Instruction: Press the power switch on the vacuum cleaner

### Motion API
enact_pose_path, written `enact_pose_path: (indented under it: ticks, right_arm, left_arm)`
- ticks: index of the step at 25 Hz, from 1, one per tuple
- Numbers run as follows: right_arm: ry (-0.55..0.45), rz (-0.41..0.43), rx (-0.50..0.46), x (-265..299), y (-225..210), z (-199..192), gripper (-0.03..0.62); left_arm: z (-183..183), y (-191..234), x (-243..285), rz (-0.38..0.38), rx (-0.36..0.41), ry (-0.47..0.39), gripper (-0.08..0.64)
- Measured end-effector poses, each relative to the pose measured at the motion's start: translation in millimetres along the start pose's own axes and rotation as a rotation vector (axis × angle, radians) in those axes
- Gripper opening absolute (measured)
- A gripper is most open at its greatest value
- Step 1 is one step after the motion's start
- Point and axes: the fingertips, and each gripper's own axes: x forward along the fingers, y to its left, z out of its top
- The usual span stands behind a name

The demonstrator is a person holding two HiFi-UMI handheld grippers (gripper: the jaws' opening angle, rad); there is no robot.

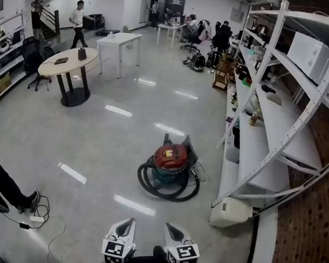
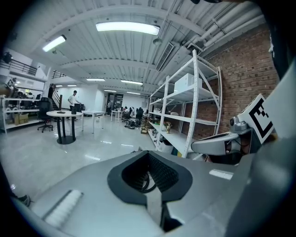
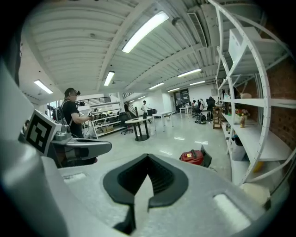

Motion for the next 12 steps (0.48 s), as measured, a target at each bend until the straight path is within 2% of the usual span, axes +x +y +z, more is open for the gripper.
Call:
enact_pose_path:
  ticks: [12]
  right_arm:
    - [0.023, 0.02, 0.014, 7, -37, 7, -0.008]
  left_arm:
    - [11, -15, 33, 0.02, 0.0, 0.017, 0.017]
